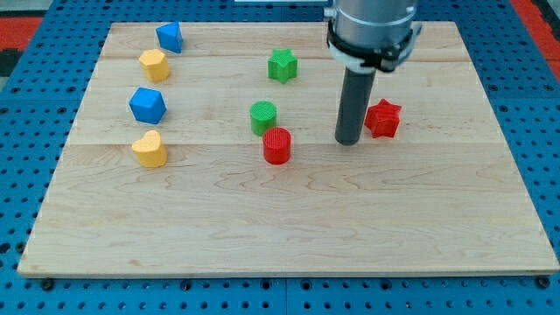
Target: Push the red circle to the left side of the red star
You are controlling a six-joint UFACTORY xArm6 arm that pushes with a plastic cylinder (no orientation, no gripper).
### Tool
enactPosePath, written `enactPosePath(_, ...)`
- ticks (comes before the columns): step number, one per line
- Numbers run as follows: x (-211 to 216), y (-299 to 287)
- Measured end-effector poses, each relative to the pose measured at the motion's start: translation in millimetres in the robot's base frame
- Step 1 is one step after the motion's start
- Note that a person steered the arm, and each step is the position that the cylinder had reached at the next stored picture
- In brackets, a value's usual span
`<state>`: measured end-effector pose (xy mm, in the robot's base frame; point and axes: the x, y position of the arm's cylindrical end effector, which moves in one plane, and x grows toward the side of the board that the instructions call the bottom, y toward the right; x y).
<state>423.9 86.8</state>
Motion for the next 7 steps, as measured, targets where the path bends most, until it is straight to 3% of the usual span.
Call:
enactPosePath(1, -1, 79)
enactPosePath(2, 34, 71)
enactPosePath(4, 124, -3)
enactPosePath(6, 124, -14)
enactPosePath(7, 77, -90)
